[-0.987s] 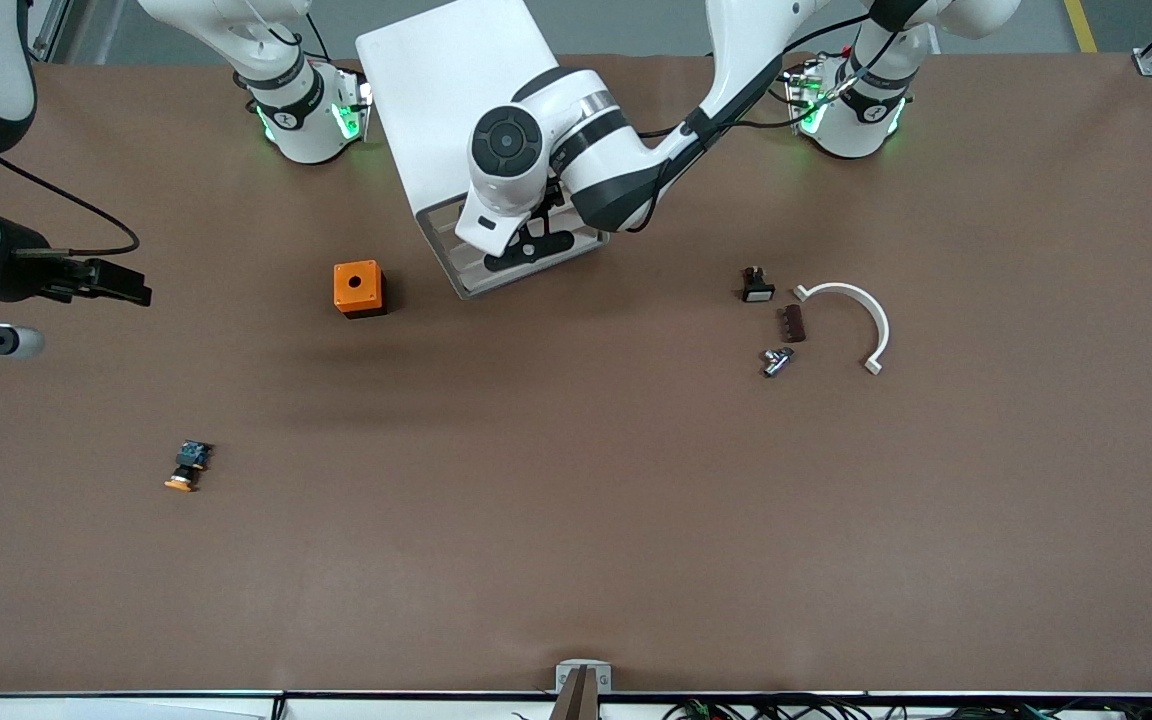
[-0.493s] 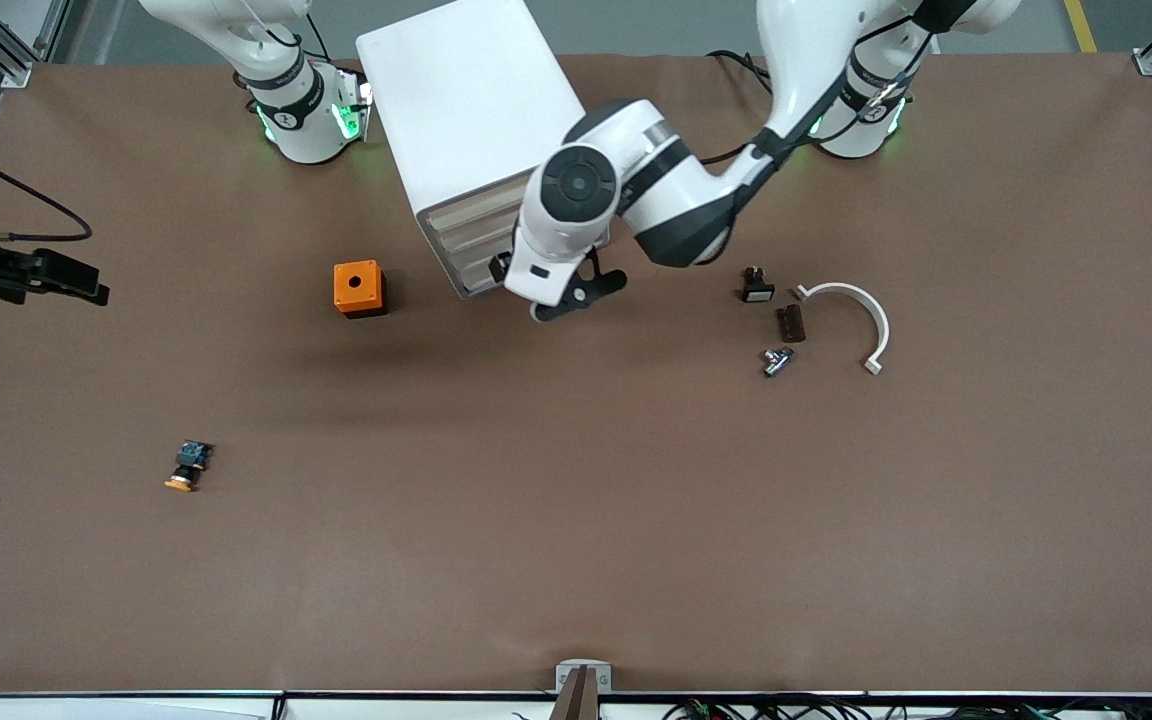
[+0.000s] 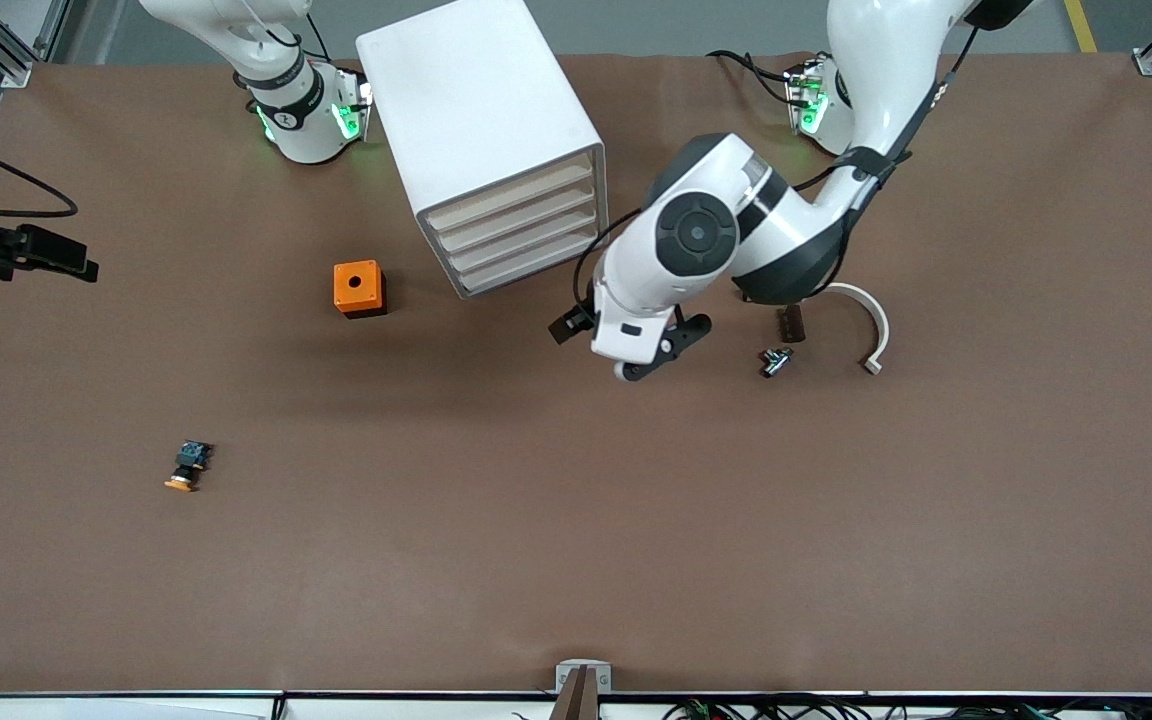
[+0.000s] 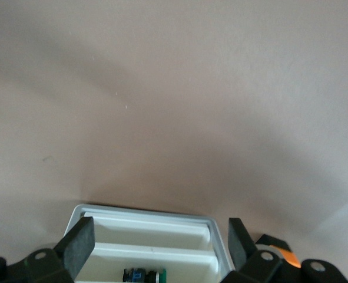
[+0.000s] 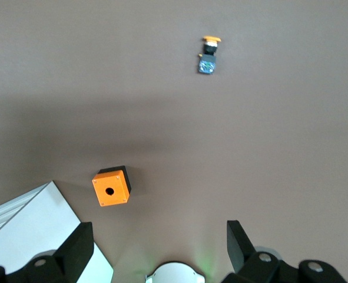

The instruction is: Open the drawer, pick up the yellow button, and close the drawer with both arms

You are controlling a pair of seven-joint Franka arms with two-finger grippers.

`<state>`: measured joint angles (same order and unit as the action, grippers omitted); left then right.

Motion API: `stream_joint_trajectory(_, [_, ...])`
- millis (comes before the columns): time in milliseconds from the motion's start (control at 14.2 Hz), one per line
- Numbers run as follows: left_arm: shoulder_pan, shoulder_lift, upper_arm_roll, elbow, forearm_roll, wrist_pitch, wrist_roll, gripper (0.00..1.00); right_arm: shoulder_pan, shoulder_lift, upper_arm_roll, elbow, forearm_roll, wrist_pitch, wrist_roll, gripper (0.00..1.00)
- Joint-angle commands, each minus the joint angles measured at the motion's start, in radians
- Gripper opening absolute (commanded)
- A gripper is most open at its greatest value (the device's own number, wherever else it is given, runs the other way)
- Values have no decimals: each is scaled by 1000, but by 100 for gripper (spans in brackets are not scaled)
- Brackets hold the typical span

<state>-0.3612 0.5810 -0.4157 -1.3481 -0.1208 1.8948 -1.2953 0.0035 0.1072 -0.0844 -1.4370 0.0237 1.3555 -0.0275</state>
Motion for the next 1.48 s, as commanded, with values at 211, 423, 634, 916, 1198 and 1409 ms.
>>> stream_joint_trajectory(211, [73,-47,3,-11,-3,0,7,100,-34,-67,-3,-25,1,-26,-111,100])
stream_joint_trajectory(423, [161,-76,-8,-9,10,-29,135,100,-25,-90,-5,-49,-1,25,-112,100])
stream_joint_trajectory(634, [220,-151,2,-19,59,-182,363,100,1,-182,-9,-175,-21,111,-109,100])
stream_joint_trajectory(916, [316,-228,-5,-32,136,-338,648,100,29,-250,-24,-260,-21,165,-85,100])
stream_joint_trajectory(1198, [436,-305,-6,-86,136,-358,810,100,26,-257,-32,-261,-16,165,-84,100])
stream_joint_trajectory(1409, [458,-354,8,-144,133,-358,908,100,27,-271,-31,-261,-16,162,-84,100])
